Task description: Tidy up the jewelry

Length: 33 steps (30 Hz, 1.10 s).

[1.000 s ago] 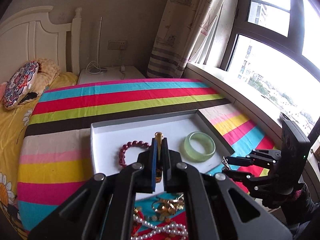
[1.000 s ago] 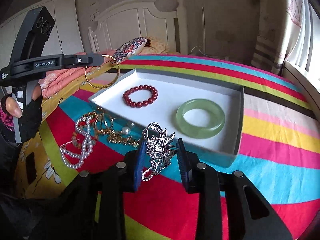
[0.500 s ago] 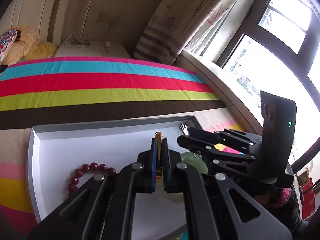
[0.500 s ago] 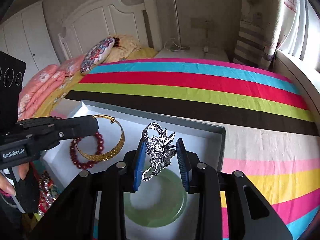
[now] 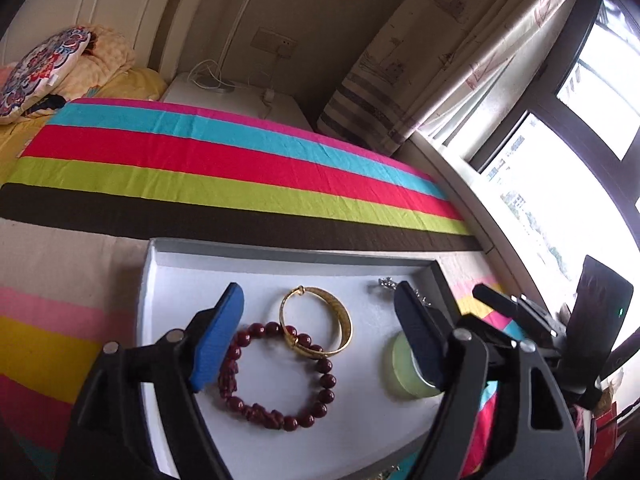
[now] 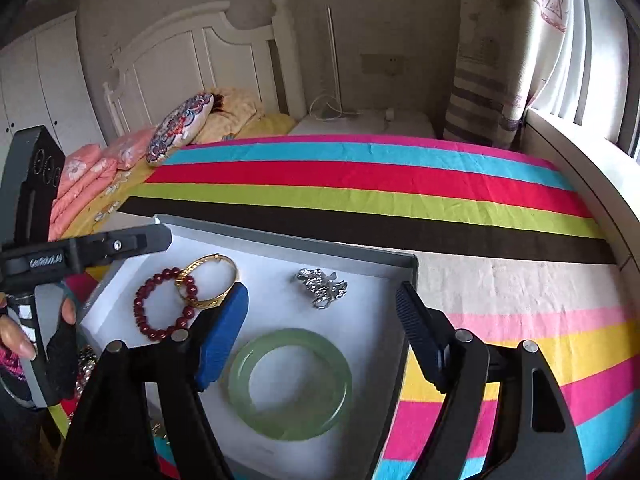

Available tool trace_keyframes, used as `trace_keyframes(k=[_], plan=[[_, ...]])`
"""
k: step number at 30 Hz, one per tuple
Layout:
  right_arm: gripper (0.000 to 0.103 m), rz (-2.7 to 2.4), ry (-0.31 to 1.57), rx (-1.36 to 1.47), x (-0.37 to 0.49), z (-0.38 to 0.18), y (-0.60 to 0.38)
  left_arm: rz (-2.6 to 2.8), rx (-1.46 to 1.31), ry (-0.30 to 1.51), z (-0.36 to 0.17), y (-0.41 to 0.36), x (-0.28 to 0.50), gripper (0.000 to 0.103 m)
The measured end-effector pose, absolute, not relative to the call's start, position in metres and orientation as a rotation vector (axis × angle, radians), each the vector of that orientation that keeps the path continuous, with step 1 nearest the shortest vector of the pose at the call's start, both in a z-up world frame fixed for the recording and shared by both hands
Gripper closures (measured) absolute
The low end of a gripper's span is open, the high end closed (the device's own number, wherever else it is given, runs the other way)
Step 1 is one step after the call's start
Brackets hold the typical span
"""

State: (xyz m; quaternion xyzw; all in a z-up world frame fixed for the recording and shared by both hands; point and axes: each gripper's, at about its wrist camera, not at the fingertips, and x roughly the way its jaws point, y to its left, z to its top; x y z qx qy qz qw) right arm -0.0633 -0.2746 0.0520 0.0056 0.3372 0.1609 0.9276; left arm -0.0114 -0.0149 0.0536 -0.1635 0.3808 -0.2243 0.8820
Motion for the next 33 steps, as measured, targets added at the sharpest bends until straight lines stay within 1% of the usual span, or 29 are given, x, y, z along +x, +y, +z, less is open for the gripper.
trace_keyframes(k=[2, 4, 7, 8, 13, 16, 22, 23, 24, 26, 30, 33], plan=[[0.029, 0.375, 0.659, -0.010, -0.088, 0.054, -0.273, -0.442, -0.362, 0.757, 0.063, -0.002, -0.028, 0.015], [0.029, 0.418, 0.639, -0.027, -0.112, 0.054, -0.271, -0.387, -0.339, 0.729, 0.071, 0.009, -0.048, 0.012], [0.029, 0.471, 0.631, -0.053, -0.139, 0.048, -0.266, -0.279, -0.279, 0.688, 0.078, 0.024, -0.082, 0.003], [0.029, 0.481, 0.634, -0.069, -0.145, 0.046, -0.264, -0.237, -0.248, 0.672, 0.079, 0.027, -0.094, 0.002], [0.029, 0.522, 0.660, -0.168, -0.166, 0.032, -0.242, -0.088, -0.039, 0.608, 0.073, 0.036, -0.147, 0.002], [0.029, 0.547, 0.685, -0.187, -0.165, 0.027, -0.234, -0.073, 0.064, 0.615, 0.060, 0.037, -0.174, 0.002], [0.029, 0.622, 0.694, -0.278, -0.163, 0.024, -0.214, -0.182, 0.034, 0.710, 0.028, 0.047, -0.204, 0.002], [0.032, 0.645, 0.698, -0.289, -0.162, 0.025, -0.209, -0.205, 0.018, 0.722, 0.025, 0.048, -0.208, 0.002], [0.036, 0.665, 0.705, -0.295, -0.162, 0.025, -0.204, -0.228, -0.002, 0.733, 0.022, 0.048, -0.209, 0.002], [0.043, 0.694, 0.712, -0.304, -0.161, 0.025, -0.195, -0.262, -0.037, 0.750, 0.015, 0.049, -0.213, 0.002], [0.043, 0.772, 0.744, -0.211, -0.155, 0.028, -0.178, -0.272, -0.038, 0.774, 0.002, 0.040, -0.216, 0.002], [0.043, 0.770, 0.754, -0.237, -0.152, 0.026, -0.157, -0.289, -0.025, 0.782, -0.002, 0.031, -0.217, 0.002]])
